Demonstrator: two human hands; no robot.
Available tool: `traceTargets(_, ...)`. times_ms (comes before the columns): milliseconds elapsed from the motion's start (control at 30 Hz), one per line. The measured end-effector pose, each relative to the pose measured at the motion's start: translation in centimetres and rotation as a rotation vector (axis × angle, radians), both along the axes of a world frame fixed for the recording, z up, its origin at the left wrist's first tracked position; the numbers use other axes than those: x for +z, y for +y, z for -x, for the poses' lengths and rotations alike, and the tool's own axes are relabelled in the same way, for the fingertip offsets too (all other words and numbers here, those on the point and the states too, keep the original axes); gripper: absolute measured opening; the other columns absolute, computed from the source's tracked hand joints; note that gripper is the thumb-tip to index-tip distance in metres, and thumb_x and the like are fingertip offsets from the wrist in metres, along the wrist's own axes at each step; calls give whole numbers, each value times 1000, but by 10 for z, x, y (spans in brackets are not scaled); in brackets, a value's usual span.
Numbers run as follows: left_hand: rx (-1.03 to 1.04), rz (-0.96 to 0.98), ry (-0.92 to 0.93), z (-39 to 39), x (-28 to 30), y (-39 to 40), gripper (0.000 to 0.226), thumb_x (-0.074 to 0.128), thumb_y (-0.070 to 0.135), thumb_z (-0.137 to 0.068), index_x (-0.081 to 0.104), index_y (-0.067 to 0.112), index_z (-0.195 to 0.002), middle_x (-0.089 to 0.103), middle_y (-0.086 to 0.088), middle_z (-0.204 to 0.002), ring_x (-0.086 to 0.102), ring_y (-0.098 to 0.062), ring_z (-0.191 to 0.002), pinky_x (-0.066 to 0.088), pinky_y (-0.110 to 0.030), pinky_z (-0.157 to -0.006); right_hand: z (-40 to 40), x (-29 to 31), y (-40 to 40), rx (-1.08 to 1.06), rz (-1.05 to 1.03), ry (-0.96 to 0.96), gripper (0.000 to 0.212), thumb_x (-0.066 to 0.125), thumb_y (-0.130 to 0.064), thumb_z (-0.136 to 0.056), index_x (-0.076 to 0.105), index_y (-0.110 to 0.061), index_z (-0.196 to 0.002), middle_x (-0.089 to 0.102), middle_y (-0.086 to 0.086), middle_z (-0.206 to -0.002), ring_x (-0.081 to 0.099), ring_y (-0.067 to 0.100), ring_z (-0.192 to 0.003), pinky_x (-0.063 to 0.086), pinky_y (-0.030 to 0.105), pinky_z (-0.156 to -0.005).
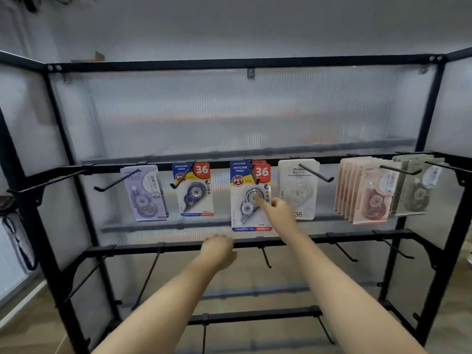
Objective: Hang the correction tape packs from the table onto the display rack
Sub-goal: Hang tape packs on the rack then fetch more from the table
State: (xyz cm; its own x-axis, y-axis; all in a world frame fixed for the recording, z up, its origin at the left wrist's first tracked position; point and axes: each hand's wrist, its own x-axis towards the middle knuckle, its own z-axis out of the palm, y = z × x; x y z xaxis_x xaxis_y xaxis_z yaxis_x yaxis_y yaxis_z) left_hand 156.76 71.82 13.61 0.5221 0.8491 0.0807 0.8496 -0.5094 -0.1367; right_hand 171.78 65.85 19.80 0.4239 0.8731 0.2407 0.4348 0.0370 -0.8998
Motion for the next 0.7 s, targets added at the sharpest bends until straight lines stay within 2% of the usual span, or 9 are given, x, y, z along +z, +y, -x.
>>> traceTargets(67, 6, 2, -10, 1, 2, 3, 31, 45, 31, -97, 58, 12, -119, 58, -8, -115, 54, -27, -105, 42, -35, -84, -4, 0, 15, -29, 68, 17, 54, 49, -64, -86, 54, -10, -82, 54, 5, -72, 49, 16, -64, 36, 26, -56)
traceTargets(133, 2, -4, -10, 2, 5, 5, 30, 45, 31, -98, 57, 11, -117, 58, -9, -115, 53, -28, -106, 41, -37, -86, -5, -4, 28, -50, 106, 66, 62, 47, -69, -83, 57, -8, -87, 59, 10, -81, 54, 21, -74, 40, 30, -64)
traceTargets(233, 19, -7, 20, 5, 6, 4, 30, 45, 30, -98, 57, 11, -118, 58, -11, -115, 52, -28, -107, 41, -38, -89, 2, -17, 34, -48, 141, 68, 47, 50, -58, -90, 53, -12, -77, 56, 8, -78, 52, 21, -71, 38, 29, -63)
traceTargets(300, 42, -13, 58, 12, 5, 3, 30, 46, 29, -98, 56, 11, -120, 58, -11, -117, 51, -29, -110, 40, -39, -92, 10, -37, 33, 6, 193, -51, 34, 53, -47, -92, 59, -14, -87, 61, 6, -89, 56, 25, -88, 40, 28, -71)
traceTargets(367, 81, -22, 82, 26, 5, 2, 31, 46, 27, -98, 56, 12, -123, 57, -11, -120, 51, -29, -112, 41, -39, -92, 25, -52, 26, 61, 306, -198, 32, 55, -40, -92, 57, -11, -106, 59, 4, -102, 57, 25, -101, 42, 29, -75)
traceTargets(467, 159, -53, 100, 59, 10, -2, 29, 47, 25, -97, 56, 11, -121, 56, -10, -119, 51, -28, -110, 43, -38, -90, 56, -54, 24, 127, 381, -412, 18, 55, -33, -91, 54, -15, -94, 56, 2, -90, 57, 20, -85, 41, 26, -59)
traceTargets(533, 196, -65, 105, 91, 19, -6, 29, 47, 26, -97, 57, 12, -120, 57, -11, -121, 52, -28, -112, 44, -37, -90, 88, -47, 27, 172, 364, -559, 18, 55, -30, -88, 56, -13, -90, 57, 4, -85, 60, 24, -85, 41, 27, -57)
traceTargets(600, 245, -73, 129, 129, 31, -12, 31, 45, 26, -97, 56, 13, -123, 57, -10, -125, 52, -28, -117, 43, -37, -92, 131, -44, 31, 248, 329, -699, 20, 54, -26, -87, 58, -11, -98, 58, 6, -93, 60, 26, -93, 45, 28, -65)
traceTargets(700, 370, -69, 186, 202, 40, -32, 35, 42, 26, -98, 51, 12, -129, 52, -10, -133, 46, -28, -123, 38, -37, -96, 214, -44, 31, 389, 267, -863, 29, 52, -20, -91, 55, -11, -118, 57, 8, -118, 55, 25, -108, 46, 31, -78)
